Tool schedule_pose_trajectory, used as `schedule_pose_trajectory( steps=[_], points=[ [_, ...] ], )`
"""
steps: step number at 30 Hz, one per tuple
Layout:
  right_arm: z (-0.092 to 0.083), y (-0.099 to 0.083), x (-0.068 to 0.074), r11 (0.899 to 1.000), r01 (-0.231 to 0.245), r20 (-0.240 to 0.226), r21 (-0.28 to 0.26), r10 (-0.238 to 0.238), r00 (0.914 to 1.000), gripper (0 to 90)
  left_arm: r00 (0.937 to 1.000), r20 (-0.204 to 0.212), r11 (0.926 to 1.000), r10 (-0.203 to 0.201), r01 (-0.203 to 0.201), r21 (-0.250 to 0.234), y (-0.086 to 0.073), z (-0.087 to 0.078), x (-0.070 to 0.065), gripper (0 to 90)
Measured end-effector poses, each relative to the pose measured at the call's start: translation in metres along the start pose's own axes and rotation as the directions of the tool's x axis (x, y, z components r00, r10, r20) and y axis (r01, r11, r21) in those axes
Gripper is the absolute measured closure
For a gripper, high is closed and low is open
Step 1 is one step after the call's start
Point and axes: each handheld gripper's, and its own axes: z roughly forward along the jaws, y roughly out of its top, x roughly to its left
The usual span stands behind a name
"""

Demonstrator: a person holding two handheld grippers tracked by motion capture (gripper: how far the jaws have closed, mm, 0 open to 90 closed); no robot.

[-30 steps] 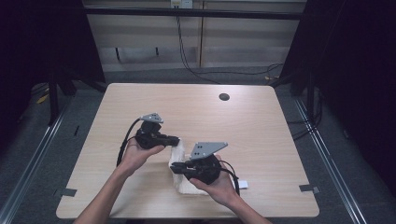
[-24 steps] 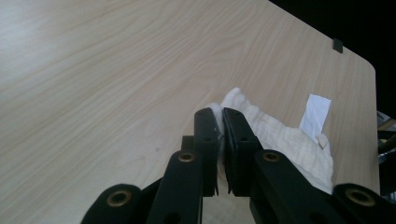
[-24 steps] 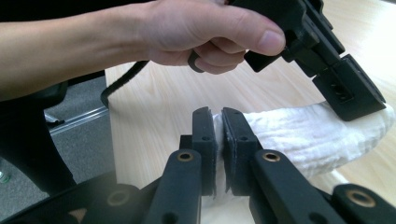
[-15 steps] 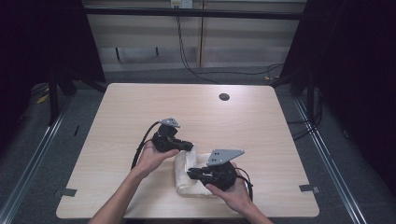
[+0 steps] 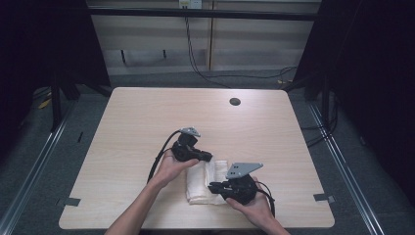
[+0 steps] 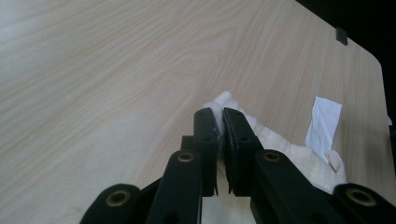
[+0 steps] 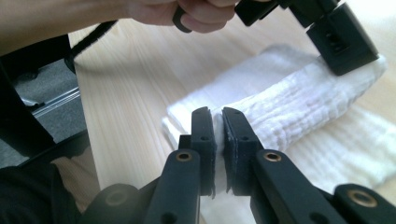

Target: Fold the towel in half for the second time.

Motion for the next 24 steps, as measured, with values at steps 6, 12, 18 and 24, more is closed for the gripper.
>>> schedule_pose_trajectory(
  steps=[6,12,18,24],
  points=[
    [-0.004,-0.014,-0.004,1.000,-0.003,0.046,0.028,0.002,0.9990,82.3,0.9997,0.021,0.9999,-0.012,0.012,-0.004,-0.003,0.014,0.003,83.7],
    [-0.007,-0.023,-0.010,0.999,-0.035,0.063,0.035,0.032,0.9975,76.6,0.9992,0.037,0.9998,-0.018,0.018,-0.002,-0.007,0.023,0.001,80.8],
    [-0.005,-0.028,-0.010,0.997,-0.039,0.097,0.071,0.032,0.9948,67.5,0.9985,0.054,0.9999,0.006,-0.006,-0.012,-0.004,0.024,-0.005,75.8],
    [-0.007,-0.029,-0.009,0.996,-0.041,0.144,0.082,0.029,0.9892,60.8,0.9969,0.077,0.9981,0.017,-0.012,-0.060,-0.003,0.024,-0.007,70.0]
  ],
)
